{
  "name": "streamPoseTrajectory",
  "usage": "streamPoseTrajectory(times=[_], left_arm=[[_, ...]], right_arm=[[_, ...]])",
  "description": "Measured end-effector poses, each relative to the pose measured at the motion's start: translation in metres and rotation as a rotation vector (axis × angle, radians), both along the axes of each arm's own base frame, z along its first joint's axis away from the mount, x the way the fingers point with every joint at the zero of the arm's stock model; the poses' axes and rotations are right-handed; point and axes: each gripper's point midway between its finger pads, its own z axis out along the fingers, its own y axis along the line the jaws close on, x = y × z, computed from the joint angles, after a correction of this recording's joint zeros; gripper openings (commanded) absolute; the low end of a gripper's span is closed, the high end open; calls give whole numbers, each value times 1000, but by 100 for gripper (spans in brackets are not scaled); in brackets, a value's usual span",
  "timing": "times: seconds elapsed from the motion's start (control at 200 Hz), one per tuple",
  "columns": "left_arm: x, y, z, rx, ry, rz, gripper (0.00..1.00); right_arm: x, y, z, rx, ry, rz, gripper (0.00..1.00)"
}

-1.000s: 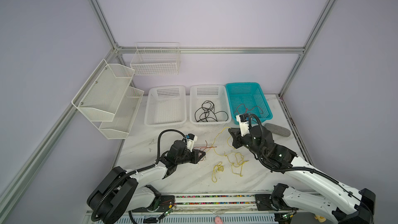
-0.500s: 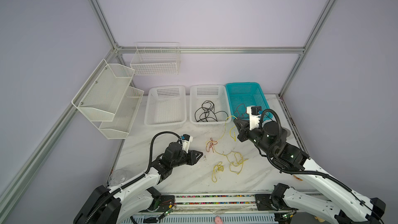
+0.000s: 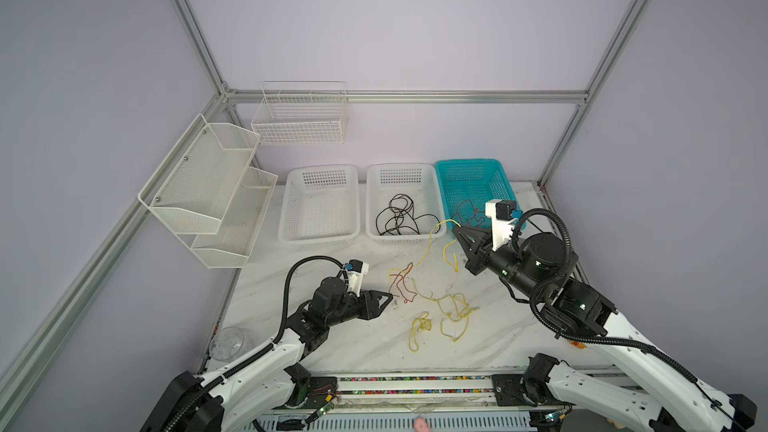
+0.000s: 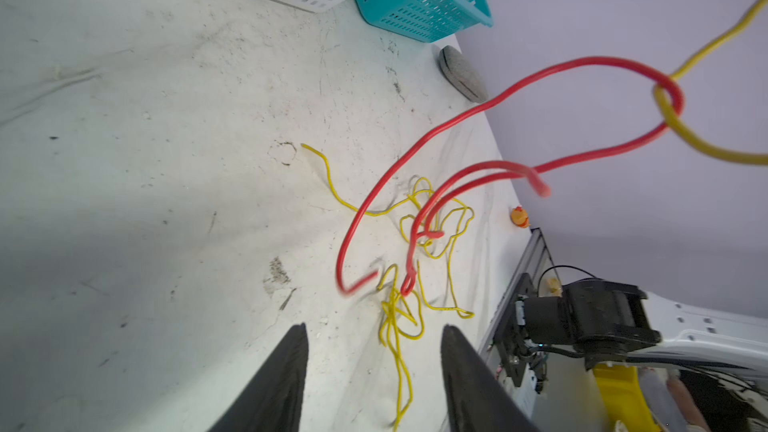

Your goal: Untangle the cables

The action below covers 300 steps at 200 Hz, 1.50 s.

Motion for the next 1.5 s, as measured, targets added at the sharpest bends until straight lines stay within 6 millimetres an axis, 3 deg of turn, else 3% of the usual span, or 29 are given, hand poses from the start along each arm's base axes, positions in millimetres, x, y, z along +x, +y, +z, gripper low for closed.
streamPoseTrajectory(times=[0.25,0.585,0.88,1.13,1.255,1.5], left_arm=[[3,-11,18,-80,-45,-35,65],[8,-21,8,-96,-15,-63,65],[5,-26,20,-138,-46,-97,65],[0,-20,37,-150,-87,-85,66],[-1,-11,43,-136,-109,-48,72],[1,-2,39,-98,-113,-4,78]], right_arm=[[-9,15,-2,5,14,97,0],[-23,23,14,54,7,190,0],[-30,27,26,87,-12,235,0],[-26,23,27,90,-17,200,0],[-26,17,31,102,-27,176,0],[-28,9,48,153,-62,154,0]])
